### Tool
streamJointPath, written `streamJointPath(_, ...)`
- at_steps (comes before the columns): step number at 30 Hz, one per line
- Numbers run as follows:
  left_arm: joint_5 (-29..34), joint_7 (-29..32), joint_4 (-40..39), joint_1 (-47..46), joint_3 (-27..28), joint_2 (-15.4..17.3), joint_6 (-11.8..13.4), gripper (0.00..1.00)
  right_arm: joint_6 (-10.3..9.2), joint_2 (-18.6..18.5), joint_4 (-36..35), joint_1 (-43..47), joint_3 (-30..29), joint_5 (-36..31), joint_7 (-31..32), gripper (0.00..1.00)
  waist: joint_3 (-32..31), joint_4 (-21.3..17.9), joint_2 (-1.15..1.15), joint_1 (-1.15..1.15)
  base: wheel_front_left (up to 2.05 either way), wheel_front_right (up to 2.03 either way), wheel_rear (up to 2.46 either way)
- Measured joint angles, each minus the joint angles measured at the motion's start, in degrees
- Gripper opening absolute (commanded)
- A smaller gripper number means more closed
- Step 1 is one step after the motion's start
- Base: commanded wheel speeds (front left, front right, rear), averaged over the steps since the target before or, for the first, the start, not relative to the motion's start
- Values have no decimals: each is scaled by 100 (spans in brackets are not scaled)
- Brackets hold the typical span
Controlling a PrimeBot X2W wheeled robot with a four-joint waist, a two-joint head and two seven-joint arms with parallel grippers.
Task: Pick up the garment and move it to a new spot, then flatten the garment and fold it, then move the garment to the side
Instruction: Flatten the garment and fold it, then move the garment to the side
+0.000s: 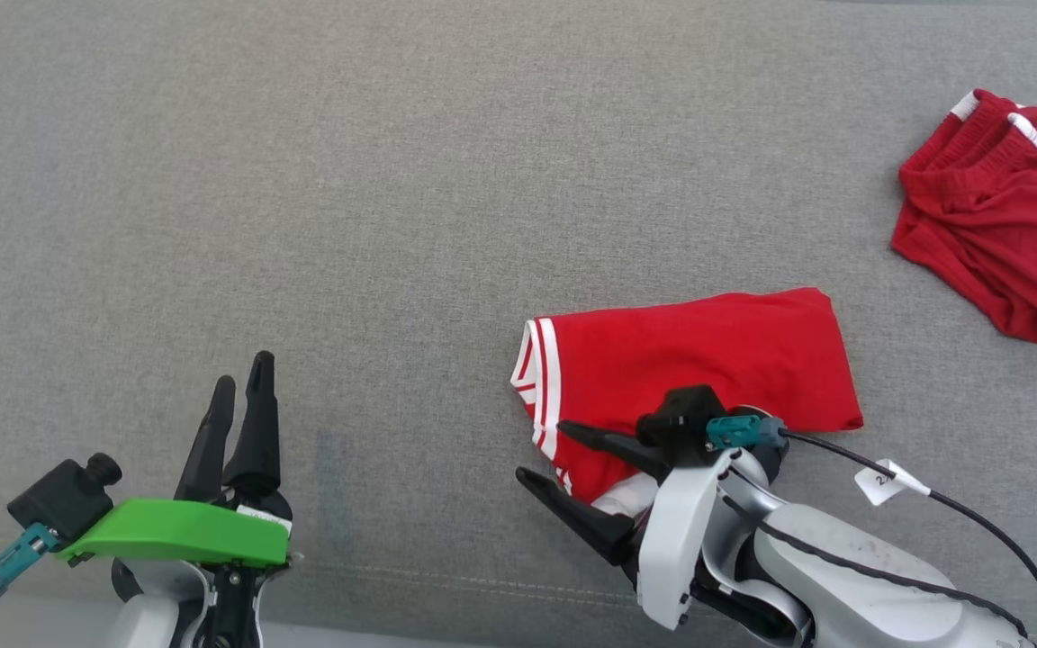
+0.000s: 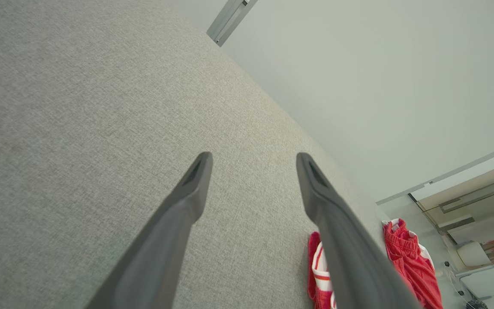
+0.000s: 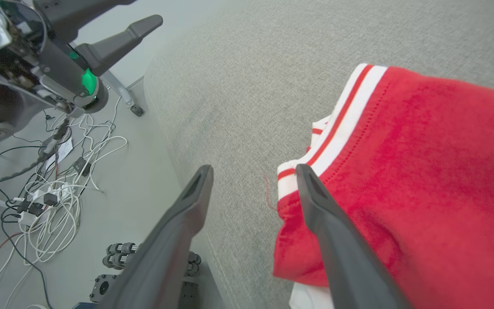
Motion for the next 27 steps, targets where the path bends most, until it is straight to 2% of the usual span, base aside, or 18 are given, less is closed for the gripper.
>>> streamJointPath(3, 48, -1, -25, 4, 40, 75, 9, 100, -26, 42, -82, 13, -224, 91, -216, 100, -48, -103, 0, 0, 0, 0, 0)
streamJointPath(5, 119, -26, -43, 8, 40, 116, 41, 100, -168, 79, -165, 68, -523, 247, -434, 100, -79, -178, 0, 0, 0, 0, 0)
streamJointPath(6, 119, -26, -43, 8, 40, 116, 41, 100, -168, 79, -165, 68, -523, 247, -434, 100, -79, -178, 0, 0, 0, 0, 0)
streamJointPath(10, 309, -44, -148, 22, 54, 156, 59, 100, -500, 146, -230, 508, -1407, 1050, -850, 100, -140, -344, 0, 0, 0, 0, 0)
streamJointPath(13, 347, -49, -227, 79, 45, 158, 109, 100, -619, 111, -188, 861, -1855, 1514, -1020, 100, -168, -479, 0, 0, 0, 0, 0)
streamJointPath(19, 516, -51, -411, 189, -47, 212, 177, 100, -619, 76, -88, 1094, -2420, 2134, -1228, 100, -164, -739, 0, 0, 0, 0, 0)
streamJointPath(25, 667, -41, -569, 191, -178, 241, 242, 100, -609, -78, 121, 1196, -2692, 2432, -1250, 100, -50, -835, 0, 0, 0, 0, 0)
streamJointPath(27, 668, -35, -597, 191, -229, 243, 250, 100, -543, -77, 170, 1196, -2737, 2584, -1246, 100, 2, -830, 0, 0, 0, 0, 0)
